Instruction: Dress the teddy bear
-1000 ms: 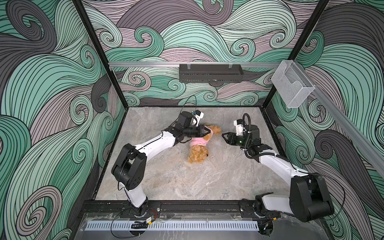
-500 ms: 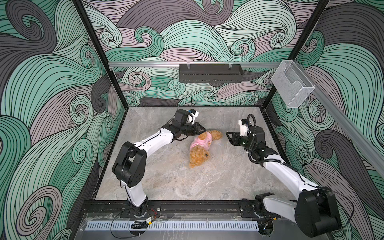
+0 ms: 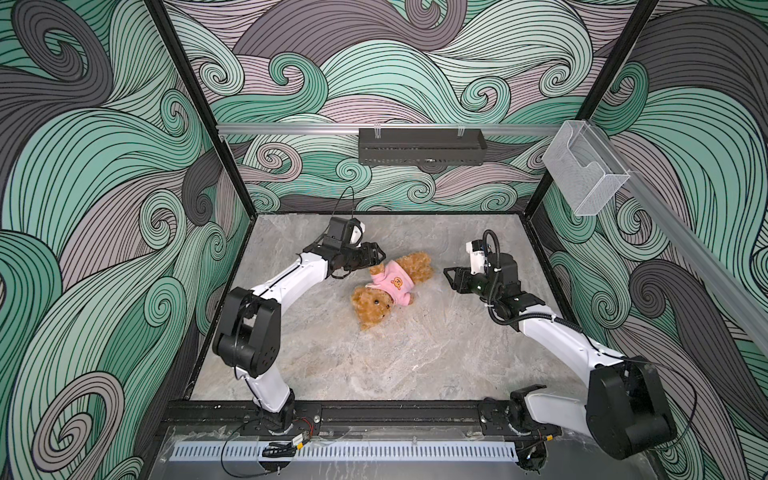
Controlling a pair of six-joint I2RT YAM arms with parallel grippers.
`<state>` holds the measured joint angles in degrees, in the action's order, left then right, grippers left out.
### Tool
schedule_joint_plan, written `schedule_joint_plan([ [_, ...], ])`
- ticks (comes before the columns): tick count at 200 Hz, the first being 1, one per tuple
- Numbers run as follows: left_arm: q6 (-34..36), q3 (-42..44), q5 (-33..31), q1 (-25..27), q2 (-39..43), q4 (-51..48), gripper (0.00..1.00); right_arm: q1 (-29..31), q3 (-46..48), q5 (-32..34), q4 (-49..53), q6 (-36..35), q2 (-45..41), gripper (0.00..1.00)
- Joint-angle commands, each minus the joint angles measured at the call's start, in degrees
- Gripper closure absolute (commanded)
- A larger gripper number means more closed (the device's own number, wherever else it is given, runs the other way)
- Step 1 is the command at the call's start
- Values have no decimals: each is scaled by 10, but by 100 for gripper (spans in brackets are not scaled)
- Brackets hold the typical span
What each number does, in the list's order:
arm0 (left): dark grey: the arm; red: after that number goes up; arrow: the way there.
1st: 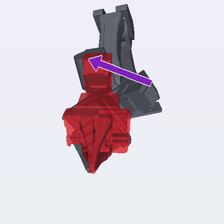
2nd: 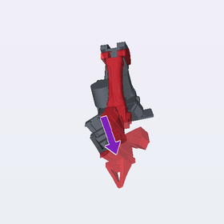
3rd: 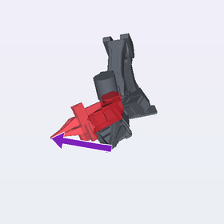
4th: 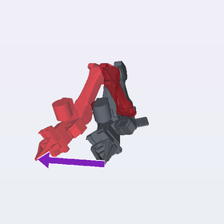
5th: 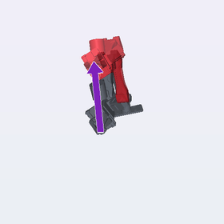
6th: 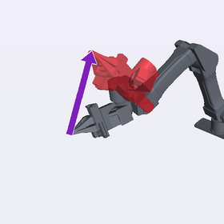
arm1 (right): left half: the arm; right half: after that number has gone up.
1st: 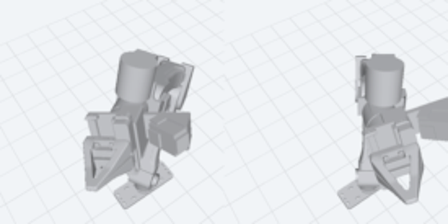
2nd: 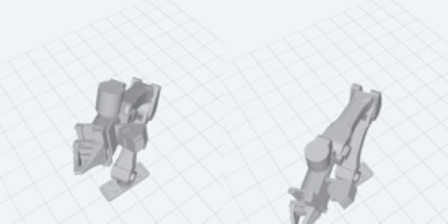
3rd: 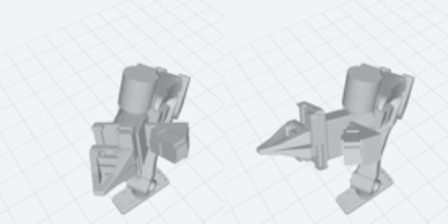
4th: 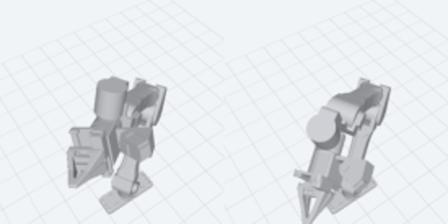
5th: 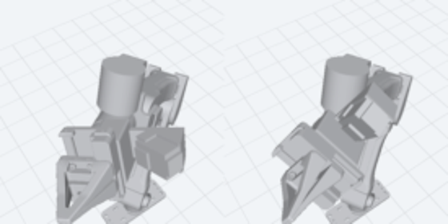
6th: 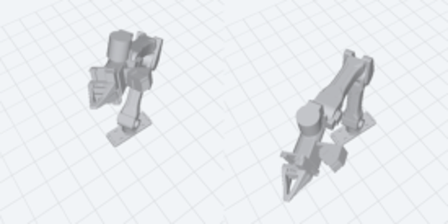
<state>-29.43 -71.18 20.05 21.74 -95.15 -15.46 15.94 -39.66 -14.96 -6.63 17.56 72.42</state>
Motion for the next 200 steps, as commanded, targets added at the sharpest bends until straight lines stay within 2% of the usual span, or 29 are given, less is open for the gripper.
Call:
schedule_joint_plan([
  [1,33,22,-43,-9,10,-12,25,2,6,2,-17,10,13,46],
  [20,44,4,37,-9,-25,-15,24,2,5,3,-19,12,15,46],
  [45,22,-46,124,-3,-90,-36,25,2,9,9,-12,9,6,46],
  [59,13,-61,139,2,-112,-28,39,3,12,15,-10,5,0,46],
  [75,15,-81,131,4,-126,-37,62,2,13,20,-4,4,-6,46],
  [93,52,-118,63,2,-125,-80,83,2,9,23,3,2,-12,46],
  [102,80,-141,-1,3,-117,-115,90,2,8,25,6,1,-17,45],
  [121,133,-157,-114,16,-79,-136,93,3,6,31,14,-1,-27,45],
  [139,188,-139,-170,41,-41,-100,94,2,7,40,19,-7,-37,44],
  [166,252,-100,-212,98,-26,-85,92,-1,9,49,21,-12,-41,44],
  [186,250,-63,-218,136,-33,-87,86,-2,9,48,18,-9,-39,44],
  [200,237,-26,-216,164,-28,-67,78,-2,12,46,15,-6,-37,44],
])
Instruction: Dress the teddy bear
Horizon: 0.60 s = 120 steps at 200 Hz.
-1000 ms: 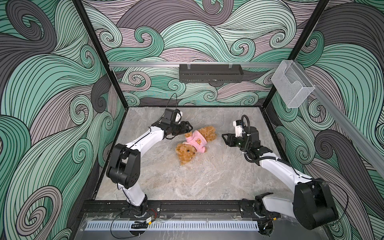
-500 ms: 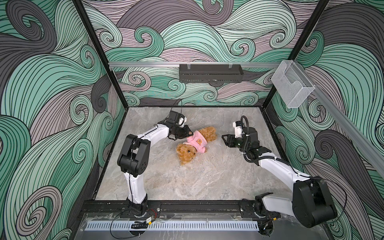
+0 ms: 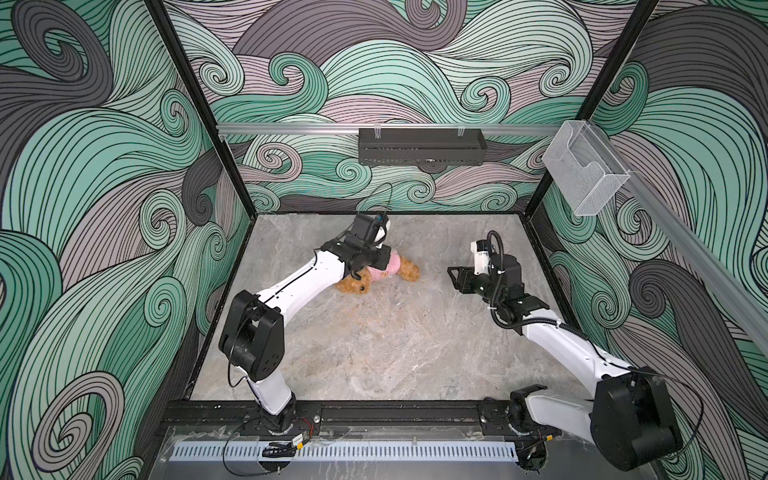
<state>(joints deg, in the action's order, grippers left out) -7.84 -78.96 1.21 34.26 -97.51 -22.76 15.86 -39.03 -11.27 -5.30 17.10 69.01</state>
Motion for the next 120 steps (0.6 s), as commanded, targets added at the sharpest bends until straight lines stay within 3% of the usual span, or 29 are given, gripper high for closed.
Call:
schedule_joint_plan([
  [1,19,55,-27,40,-4,8,77,-1,5,9,2,-1,-2,44],
  [43,-47,166,23,116,36,104,57,-1,9,14,-4,1,-3,44],
  [86,-37,193,80,138,106,114,45,15,-2,-35,-39,-7,17,44],
  [120,-32,206,9,123,177,109,33,64,-31,-80,-66,-12,74,47],
])
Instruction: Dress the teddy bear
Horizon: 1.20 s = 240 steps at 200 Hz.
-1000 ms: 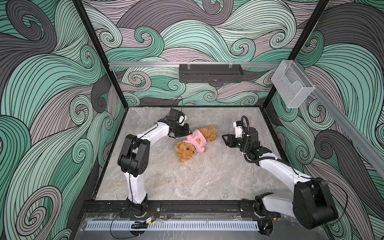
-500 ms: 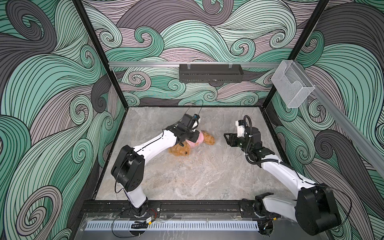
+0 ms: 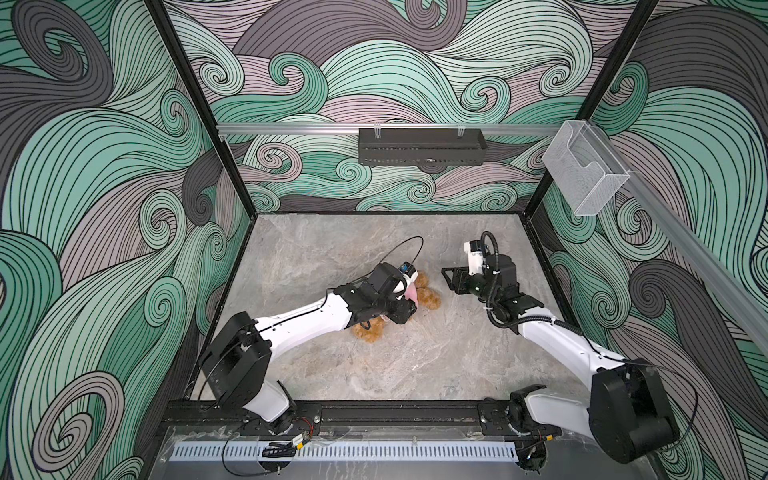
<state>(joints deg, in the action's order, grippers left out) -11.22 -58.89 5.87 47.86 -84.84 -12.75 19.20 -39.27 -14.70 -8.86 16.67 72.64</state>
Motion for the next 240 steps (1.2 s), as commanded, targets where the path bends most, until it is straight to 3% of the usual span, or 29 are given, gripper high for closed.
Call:
schedule_joint_plan([
  [1,1,6,-41,-14,51,10,32,32,-30,-47,-31,-7,40,47],
  [17,-12,5,-73,-40,56,-3,28,42,-47,-76,-46,16,76,49],
  [59,-93,14,-47,-118,54,-76,26,67,-71,-140,-60,81,165,58],
  [82,-114,43,-43,-127,69,-108,21,77,-49,-150,-88,104,174,62],
  [114,-149,94,-1,-130,85,-123,17,86,-35,-160,-120,131,183,76],
  [150,-186,147,49,-130,81,-68,18,84,-27,-139,-114,138,183,93],
  [171,-189,150,54,-130,57,-59,27,71,-23,-107,-75,126,168,98],
  [191,-188,158,43,-130,39,-57,41,45,-6,-92,-59,123,147,100],
  [240,-194,183,29,-136,38,-31,88,2,-1,-87,11,85,121,100],
])
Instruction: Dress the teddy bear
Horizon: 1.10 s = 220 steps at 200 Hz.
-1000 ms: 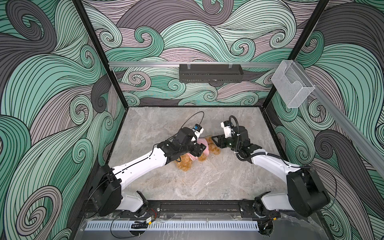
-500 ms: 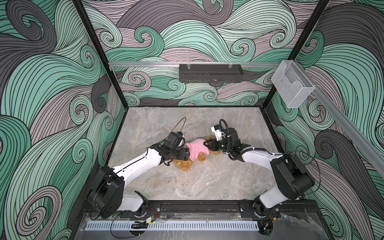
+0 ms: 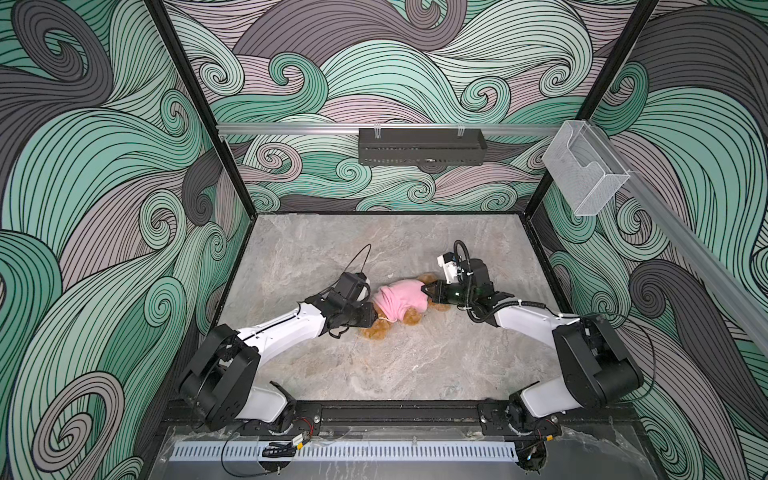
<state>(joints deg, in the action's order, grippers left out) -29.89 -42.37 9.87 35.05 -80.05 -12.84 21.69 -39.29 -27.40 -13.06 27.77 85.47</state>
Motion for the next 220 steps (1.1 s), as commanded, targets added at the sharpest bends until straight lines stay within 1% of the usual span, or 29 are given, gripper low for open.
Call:
schedule_joint_plan([
  [1,-7,17,-11,-8,-10,-30,89,-23,-1,40,54,-27,-7,100],
  [14,-8,14,-10,-10,-10,-29,100,-24,-7,48,77,-36,-5,99],
  [31,-7,12,-10,-17,-2,-30,100,-33,-10,69,105,-46,-10,99],
  [48,-3,10,6,-23,11,-24,100,-42,-8,70,112,-53,-22,97],
  [63,3,-8,34,-28,13,-35,100,-41,-6,43,94,-67,-40,89],
  [80,16,-46,57,-30,6,-76,100,-34,9,27,53,-87,-84,75],
  [94,30,-82,60,-33,1,-131,100,-13,20,45,37,-142,-130,63],
  [110,47,-125,70,-46,-6,-195,100,35,32,99,33,-255,-177,50],
  [123,65,-163,91,-59,-10,-247,100,77,48,145,18,-341,-204,43],
  [133,80,-194,103,-68,-10,-290,100,98,63,164,-7,-386,-216,38],
  [136,84,-205,105,-70,-26,-303,100,103,68,168,-17,-396,-219,37],
  [146,94,-241,109,-78,-36,-351,100,117,84,173,-46,-430,-225,30],
  [167,125,-313,106,-89,-56,-444,100,147,98,174,-67,-496,-231,26],
  [184,135,-360,84,-90,-68,-497,100,174,94,168,-68,-533,-231,25],
  [195,141,-383,82,-90,-76,-518,100,193,87,169,-63,-555,-226,24],
  [220,153,-413,99,-90,-88,-536,100,231,61,201,-50,-594,-195,24],
])
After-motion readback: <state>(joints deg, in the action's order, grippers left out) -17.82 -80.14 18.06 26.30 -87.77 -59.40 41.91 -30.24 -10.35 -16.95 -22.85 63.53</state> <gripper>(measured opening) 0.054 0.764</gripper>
